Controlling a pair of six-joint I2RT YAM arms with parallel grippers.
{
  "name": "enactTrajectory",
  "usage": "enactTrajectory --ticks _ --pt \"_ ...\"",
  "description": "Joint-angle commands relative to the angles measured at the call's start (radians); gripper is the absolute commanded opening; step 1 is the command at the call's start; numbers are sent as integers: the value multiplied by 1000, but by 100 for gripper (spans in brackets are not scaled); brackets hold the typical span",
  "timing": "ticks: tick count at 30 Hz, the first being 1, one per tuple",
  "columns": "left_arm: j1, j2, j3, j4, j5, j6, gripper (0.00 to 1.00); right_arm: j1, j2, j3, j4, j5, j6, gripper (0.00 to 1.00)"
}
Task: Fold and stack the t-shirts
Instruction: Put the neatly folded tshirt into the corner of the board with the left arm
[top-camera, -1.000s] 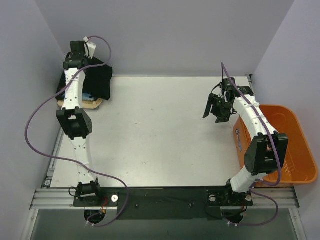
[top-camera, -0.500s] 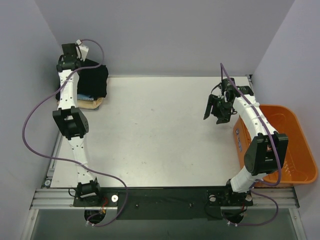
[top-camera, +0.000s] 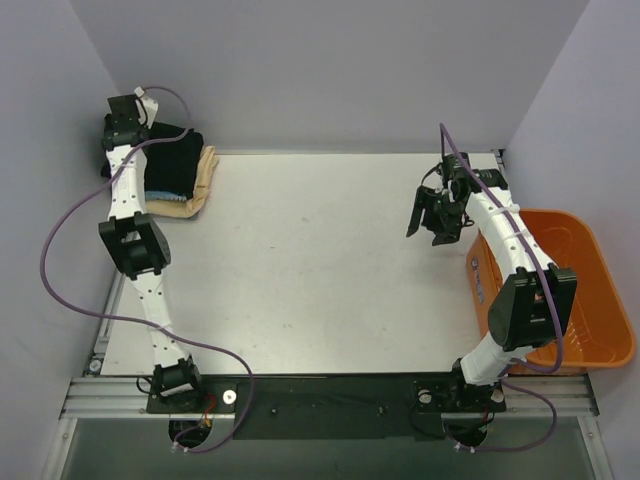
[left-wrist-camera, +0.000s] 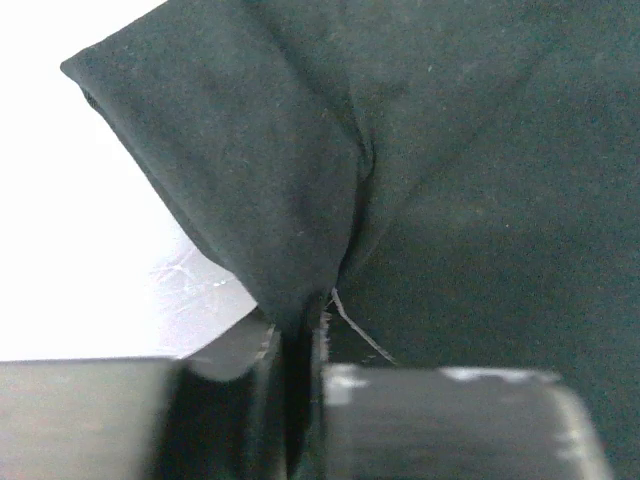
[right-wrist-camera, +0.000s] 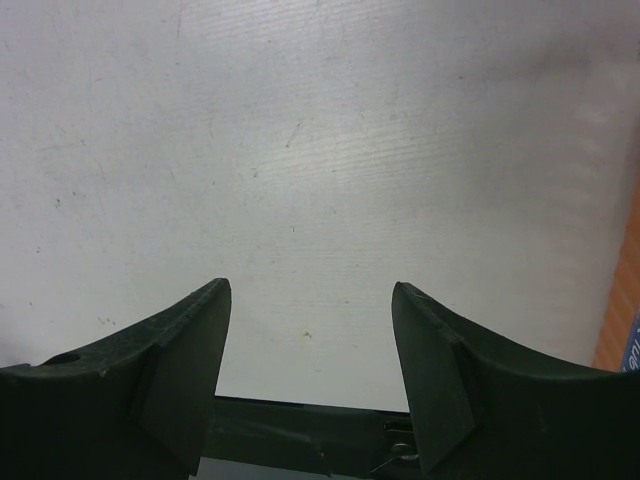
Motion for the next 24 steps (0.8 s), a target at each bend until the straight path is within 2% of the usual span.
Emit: enactTrajectory --ticks 1,2,3,4,7,12,14,15,16,18,20,24 --pt "9 22 6 79 -54 46 51 10 -7 42 -51 4 -12 61" --pt "9 29 -2 104 -72 49 62 10 -5 45 -52 4 -14 61" --pt "9 33 1 111 -115 58 79 11 -5 45 -52 2 -12 61" --pt "9 39 7 122 -137 63 84 13 -5 48 -52 -1 -15 61" --pt "9 20 19 136 -204 76 87 22 -2 51 -52 -8 -19 61" --pt "-9 -97 -59 176 -156 81 88 30 7 54 -54 -19 -17 61" --pt "-29 -140 -91 144 -101 70 83 34 11 60 -54 -22 -17 61" --pt "-46 -152 -103 122 -79 64 76 37 13 62 -52 -22 -19 61" --pt "-54 -178 -131 116 -51 51 73 39 16 63 -52 -24 -17 61" --pt "-78 -192 -151 102 -19 29 44 40 19 65 -51 -30 -17 61" --pt "-91 -171 -137 76 -16 15 28 43 19 65 -52 -33 -20 61" --pt "-103 -74 -52 3 -60 -8 17 46 13 54 -52 -39 -28 61"
